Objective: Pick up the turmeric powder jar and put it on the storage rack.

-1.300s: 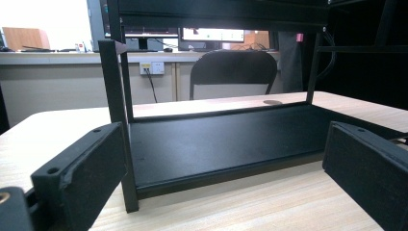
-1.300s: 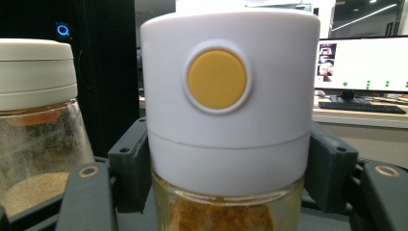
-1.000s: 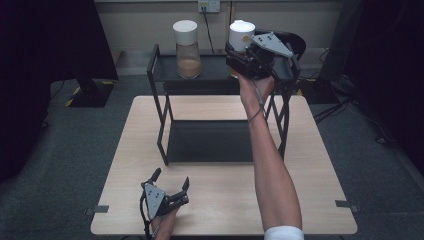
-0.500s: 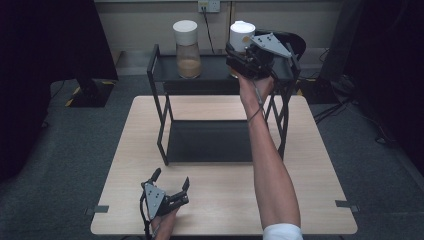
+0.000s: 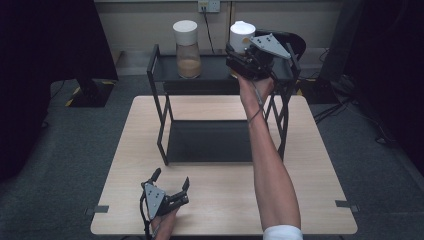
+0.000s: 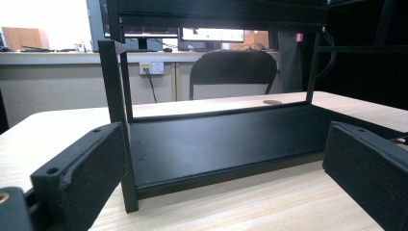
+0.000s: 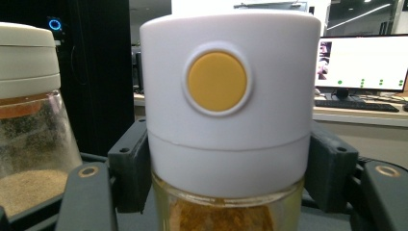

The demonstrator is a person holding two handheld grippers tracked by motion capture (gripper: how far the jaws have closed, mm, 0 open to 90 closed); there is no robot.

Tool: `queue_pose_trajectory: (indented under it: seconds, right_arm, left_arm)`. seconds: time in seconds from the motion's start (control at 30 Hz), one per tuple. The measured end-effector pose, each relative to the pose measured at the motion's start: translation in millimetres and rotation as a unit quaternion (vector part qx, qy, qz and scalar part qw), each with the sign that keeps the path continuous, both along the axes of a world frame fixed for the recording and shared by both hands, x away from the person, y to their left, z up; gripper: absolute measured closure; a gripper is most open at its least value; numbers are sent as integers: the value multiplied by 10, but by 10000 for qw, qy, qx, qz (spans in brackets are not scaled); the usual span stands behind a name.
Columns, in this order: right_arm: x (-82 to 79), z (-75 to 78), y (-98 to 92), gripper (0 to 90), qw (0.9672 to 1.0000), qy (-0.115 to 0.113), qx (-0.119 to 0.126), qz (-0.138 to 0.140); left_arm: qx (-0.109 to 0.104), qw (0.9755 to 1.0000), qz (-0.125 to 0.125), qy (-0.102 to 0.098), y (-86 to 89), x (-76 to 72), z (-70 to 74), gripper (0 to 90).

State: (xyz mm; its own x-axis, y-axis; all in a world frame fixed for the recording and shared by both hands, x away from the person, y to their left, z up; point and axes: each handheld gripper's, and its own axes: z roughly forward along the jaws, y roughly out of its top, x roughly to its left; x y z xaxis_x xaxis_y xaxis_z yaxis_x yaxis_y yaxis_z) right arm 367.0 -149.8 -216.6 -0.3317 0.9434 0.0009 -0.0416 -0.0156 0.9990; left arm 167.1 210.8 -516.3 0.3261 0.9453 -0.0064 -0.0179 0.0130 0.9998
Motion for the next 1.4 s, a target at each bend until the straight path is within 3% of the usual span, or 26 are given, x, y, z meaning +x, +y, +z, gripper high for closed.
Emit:
queue_pose_trajectory:
  seconds: [0.2, 0.53, 1.4]
  right_arm:
    - [-13, 2, -2, 270, 9999, -113, -19, 3]
    - [-73, 6, 72, 38, 9994, -309, -51, -151]
    - [-408, -155, -114, 8, 9979, -621, 91, -187]
  left_arm:
    - [0, 10000, 0, 2, 0, 0, 1, 9]
    - [4, 10000, -6, 1, 2, 0, 0, 8]
    - [-2, 10000, 6, 1, -2, 0, 0, 9]
